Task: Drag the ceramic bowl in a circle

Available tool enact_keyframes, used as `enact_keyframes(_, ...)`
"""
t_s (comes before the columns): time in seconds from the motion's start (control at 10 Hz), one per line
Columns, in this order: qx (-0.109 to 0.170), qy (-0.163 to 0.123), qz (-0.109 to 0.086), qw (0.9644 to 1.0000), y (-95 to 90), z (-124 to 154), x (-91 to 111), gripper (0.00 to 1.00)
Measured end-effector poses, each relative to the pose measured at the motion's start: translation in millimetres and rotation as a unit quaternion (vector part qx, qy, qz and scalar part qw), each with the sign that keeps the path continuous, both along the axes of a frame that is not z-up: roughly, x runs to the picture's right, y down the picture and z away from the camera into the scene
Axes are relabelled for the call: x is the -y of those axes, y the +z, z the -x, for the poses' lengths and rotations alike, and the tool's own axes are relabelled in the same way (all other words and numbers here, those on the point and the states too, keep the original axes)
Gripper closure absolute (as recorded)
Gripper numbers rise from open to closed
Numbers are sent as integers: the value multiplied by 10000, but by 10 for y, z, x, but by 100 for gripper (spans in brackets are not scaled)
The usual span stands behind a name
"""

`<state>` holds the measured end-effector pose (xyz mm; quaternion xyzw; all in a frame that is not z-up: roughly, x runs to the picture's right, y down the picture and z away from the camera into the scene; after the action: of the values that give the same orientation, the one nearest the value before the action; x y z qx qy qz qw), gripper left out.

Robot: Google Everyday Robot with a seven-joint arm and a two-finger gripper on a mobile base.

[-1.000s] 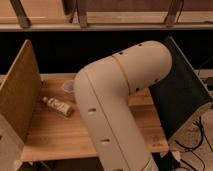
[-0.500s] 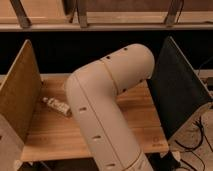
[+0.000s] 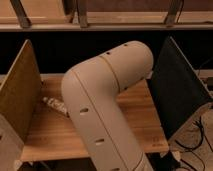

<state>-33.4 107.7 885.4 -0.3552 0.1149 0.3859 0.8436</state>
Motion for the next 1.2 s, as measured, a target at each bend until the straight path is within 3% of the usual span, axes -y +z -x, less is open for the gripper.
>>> enact_keyframes(0.2, 28, -77, 227, 9997, -199, -90, -283, 100)
enact_keyframes(0.4, -230, 40, 464, 9986, -277, -386, -504, 100)
enact_keyframes(0.5, -436, 137, 486, 9978, -273, -574, -514, 100)
enact_keyframes(0.7, -796, 293, 262, 9961, -210, -873, -299, 100)
enact_keyframes(0.9, -967, 321, 49, 9948, -141, -977, -63, 100)
enact_keyframes(1.2, -924, 324, -99, 9951, 18, -872, 188, 100)
